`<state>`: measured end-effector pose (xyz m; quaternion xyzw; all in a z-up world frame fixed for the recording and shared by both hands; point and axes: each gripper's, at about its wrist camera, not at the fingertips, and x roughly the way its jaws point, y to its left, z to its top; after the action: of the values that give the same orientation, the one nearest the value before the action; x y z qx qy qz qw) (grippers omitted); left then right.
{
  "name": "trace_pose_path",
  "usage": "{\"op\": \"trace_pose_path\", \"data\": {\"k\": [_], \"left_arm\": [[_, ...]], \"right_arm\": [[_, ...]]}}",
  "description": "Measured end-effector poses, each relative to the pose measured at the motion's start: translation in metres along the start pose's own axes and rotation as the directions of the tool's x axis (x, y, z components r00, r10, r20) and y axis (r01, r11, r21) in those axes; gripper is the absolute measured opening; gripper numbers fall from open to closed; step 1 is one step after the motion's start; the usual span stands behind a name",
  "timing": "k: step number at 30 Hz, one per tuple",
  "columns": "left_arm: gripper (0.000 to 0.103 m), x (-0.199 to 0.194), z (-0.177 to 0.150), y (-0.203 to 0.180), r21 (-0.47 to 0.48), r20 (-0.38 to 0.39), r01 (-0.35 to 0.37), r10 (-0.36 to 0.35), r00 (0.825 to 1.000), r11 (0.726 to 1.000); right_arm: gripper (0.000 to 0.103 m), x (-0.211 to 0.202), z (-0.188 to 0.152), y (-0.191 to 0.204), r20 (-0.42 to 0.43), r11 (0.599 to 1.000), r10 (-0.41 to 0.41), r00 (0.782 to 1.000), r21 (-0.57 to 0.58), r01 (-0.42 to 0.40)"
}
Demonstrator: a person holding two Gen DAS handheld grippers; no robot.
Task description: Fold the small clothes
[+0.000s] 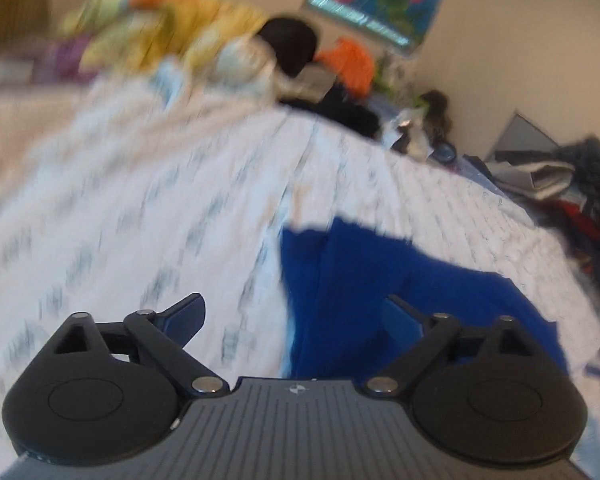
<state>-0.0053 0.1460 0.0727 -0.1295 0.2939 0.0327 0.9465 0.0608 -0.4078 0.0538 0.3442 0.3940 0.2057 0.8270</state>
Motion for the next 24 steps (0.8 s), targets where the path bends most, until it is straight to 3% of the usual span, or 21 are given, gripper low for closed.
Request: {"op": "trace_pose_path", "data": {"k": [1, 2, 5, 7, 9, 11, 12, 13, 14, 15, 16, 19, 21, 24], "left_arm": [[0.092, 0.004, 0.005, -0.013, 0.061, 0.026, -0.007, 0.006, 1.0, 0.998], [0.092, 0.012, 0.012, -0.03, 0.119, 0.05, -0.012, 0.006, 0.999, 0.993], [0.091, 0.063, 0.03, -0.064, 0.214, 0.018, -0.014, 0.01, 1.0, 0.977], [0.08, 0.109, 0.042, -0.075, 0.224, -0.028, -0.049, 0.057, 0.998, 0.973], [0.079, 0.159, 0.052, -0.08, 0.236, -0.119, -0.071, 0.101, 0.988, 0.969], [0.078, 0.198, 0.053, -0.08, 0.233, -0.222, -0.047, 0.1, 0.97, 0.971], [0.075, 0.211, 0.052, -0.079, 0.233, -0.243, -0.049, 0.107, 0.964, 0.971], [0.057, 0.212, 0.052, -0.08, 0.24, -0.199, -0.055, 0.104, 0.974, 0.969], [0.039, 0.212, 0.053, -0.081, 0.245, -0.192, -0.022, 0.071, 0.979, 0.969], [0.016, 0.209, 0.056, -0.085, 0.243, -0.181, -0.014, 0.06, 0.982, 0.97], [0.016, 0.204, 0.059, -0.089, 0.25, -0.133, -0.048, 0.083, 0.988, 0.967], [0.016, 0.189, 0.056, -0.103, 0.334, 0.031, -0.105, 0.1, 0.994, 0.937], [0.016, 0.199, 0.044, -0.115, 0.419, 0.056, -0.128, 0.115, 0.992, 0.899], [0.023, 0.218, 0.028, -0.124, 0.492, 0.041, -0.175, 0.179, 0.983, 0.853]], "right_arm": [[0.068, 0.01, 0.009, 0.011, 0.001, 0.998, -0.016, 1.0, -0.054, 0.016], [0.07, 0.02, 0.015, 0.022, -0.004, 0.993, -0.021, 1.0, -0.116, 0.021], [0.07, 0.064, 0.037, 0.05, -0.002, 0.964, -0.072, 0.997, -0.256, 0.069], [0.069, 0.101, 0.054, 0.06, 0.033, 0.93, -0.142, 0.989, -0.337, 0.145], [0.069, 0.135, 0.07, 0.061, 0.042, 0.906, -0.215, 0.976, -0.364, 0.216], [0.069, 0.165, 0.079, 0.056, 0.013, 0.902, -0.255, 0.967, -0.356, 0.243], [0.069, 0.179, 0.08, 0.048, -0.018, 0.905, -0.273, 0.962, -0.345, 0.25], [0.068, 0.186, 0.079, 0.047, -0.005, 0.897, -0.272, 0.962, -0.363, 0.252], [0.048, 0.189, 0.076, 0.05, 0.01, 0.887, -0.26, 0.966, -0.393, 0.242], [0.022, 0.194, 0.074, 0.05, -0.028, 0.89, -0.249, 0.968, -0.401, 0.217], [0.007, 0.192, 0.071, 0.052, -0.028, 0.892, -0.234, 0.972, -0.404, 0.203], [0.007, 0.169, 0.065, 0.061, 0.059, 0.871, -0.197, 0.979, -0.448, 0.203], [0.007, 0.16, 0.068, 0.055, 0.129, 0.861, -0.218, 0.967, -0.441, 0.253], [0.008, 0.175, 0.069, 0.033, 0.062, 0.904, -0.23, 0.971, -0.355, 0.237]]}}
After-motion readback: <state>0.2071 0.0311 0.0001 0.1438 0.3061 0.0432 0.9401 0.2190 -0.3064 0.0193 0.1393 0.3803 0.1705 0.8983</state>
